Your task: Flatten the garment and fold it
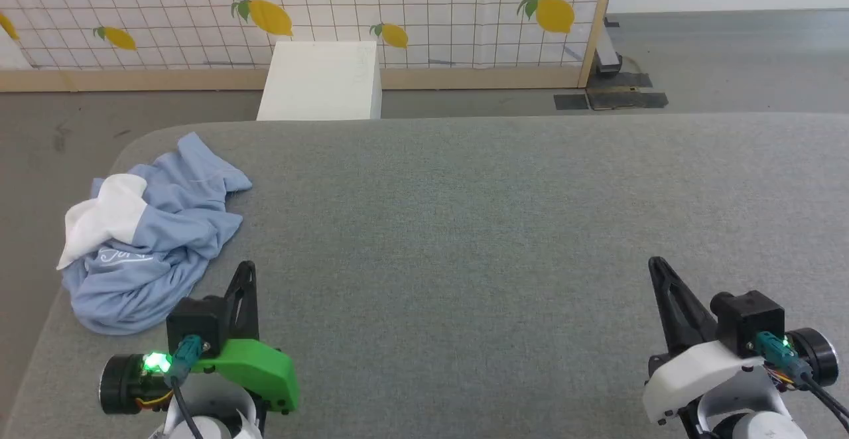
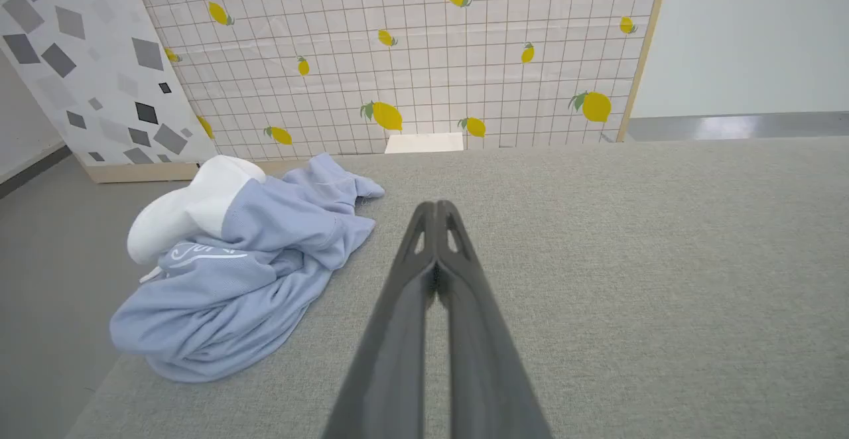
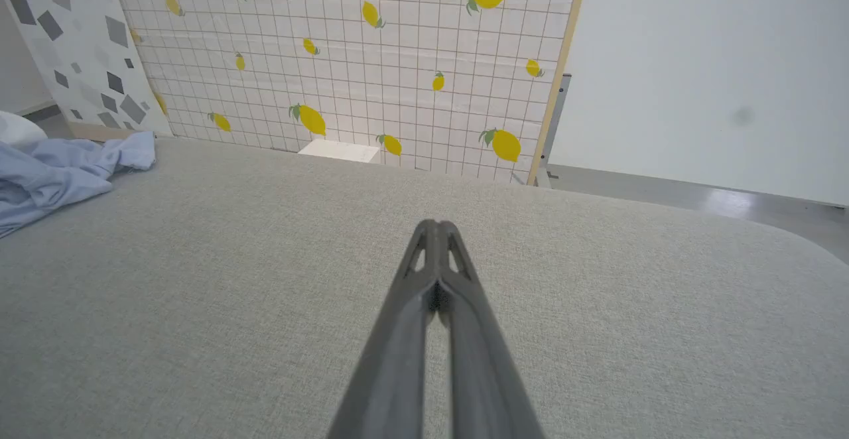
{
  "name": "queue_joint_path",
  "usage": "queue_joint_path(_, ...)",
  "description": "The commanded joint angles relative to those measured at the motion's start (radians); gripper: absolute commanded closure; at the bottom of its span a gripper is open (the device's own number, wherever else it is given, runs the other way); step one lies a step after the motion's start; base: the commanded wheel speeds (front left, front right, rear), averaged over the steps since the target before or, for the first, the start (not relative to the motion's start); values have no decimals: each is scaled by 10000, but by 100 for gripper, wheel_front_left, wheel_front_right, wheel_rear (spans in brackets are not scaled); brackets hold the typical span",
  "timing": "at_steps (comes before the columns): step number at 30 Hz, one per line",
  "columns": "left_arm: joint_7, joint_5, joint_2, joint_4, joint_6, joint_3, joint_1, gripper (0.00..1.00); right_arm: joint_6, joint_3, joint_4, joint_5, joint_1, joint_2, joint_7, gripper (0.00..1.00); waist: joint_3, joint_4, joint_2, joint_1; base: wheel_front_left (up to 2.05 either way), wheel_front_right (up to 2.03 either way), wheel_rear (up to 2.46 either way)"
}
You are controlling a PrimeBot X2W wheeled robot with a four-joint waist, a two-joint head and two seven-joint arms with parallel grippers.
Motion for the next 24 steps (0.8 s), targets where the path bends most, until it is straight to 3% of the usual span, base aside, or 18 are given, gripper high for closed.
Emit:
queue_joint_path(1, 14, 126, -42, -28, 66, 30, 117, 100, -15, 14, -49, -62, -152, 17, -3, 100, 0, 0, -1, 0, 0, 0, 0)
queue_joint_path(24, 14, 126, -42, -28, 66, 30, 117, 100, -15, 14, -49, -62, -152, 17, -3, 100, 0, 0, -1, 0, 0, 0, 0)
